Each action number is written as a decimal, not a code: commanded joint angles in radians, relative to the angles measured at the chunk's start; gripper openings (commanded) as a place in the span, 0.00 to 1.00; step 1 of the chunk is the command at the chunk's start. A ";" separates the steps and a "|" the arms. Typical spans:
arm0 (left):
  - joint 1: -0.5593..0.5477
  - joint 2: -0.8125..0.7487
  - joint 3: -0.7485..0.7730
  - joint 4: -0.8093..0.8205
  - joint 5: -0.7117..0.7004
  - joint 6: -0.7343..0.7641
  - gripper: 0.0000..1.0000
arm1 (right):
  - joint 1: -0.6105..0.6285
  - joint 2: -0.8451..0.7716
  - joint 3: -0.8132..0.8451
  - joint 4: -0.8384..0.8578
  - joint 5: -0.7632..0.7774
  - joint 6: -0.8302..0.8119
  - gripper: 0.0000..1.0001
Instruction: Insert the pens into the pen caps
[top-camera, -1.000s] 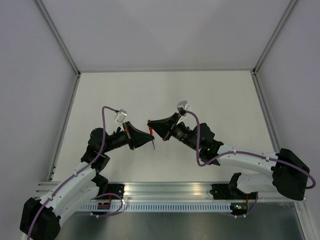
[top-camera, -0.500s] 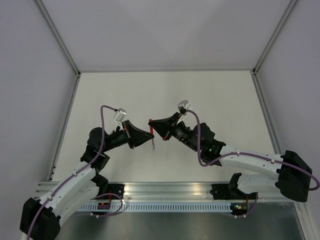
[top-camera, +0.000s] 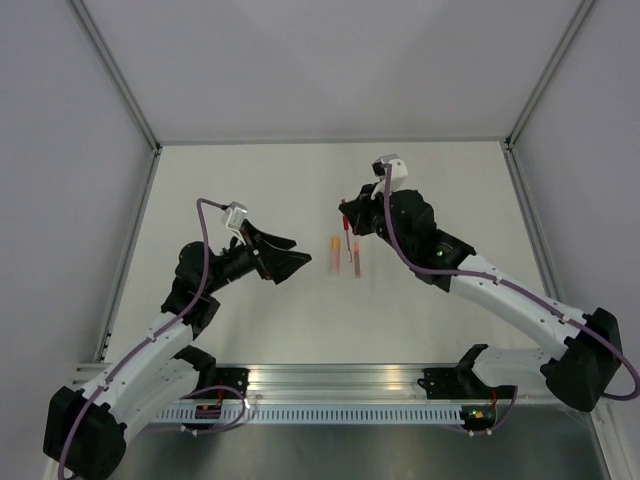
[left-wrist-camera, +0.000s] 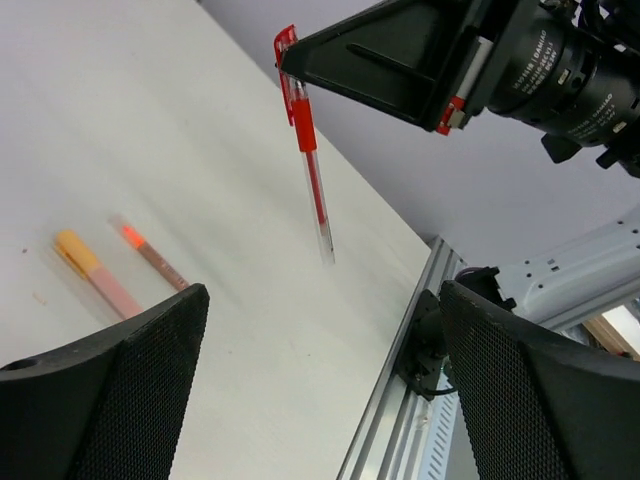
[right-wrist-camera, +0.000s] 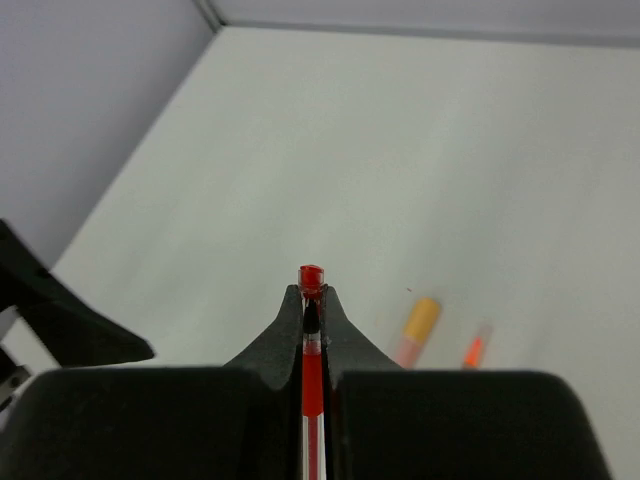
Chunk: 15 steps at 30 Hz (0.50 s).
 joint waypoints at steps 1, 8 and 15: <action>0.001 0.021 -0.049 0.013 -0.107 0.054 1.00 | -0.070 0.081 0.001 -0.150 0.013 0.011 0.00; 0.001 -0.025 -0.065 -0.122 -0.275 0.074 1.00 | -0.134 0.294 -0.002 -0.106 0.003 0.155 0.00; 0.002 -0.151 -0.094 -0.194 -0.373 0.066 1.00 | -0.157 0.544 0.035 -0.025 -0.012 0.295 0.00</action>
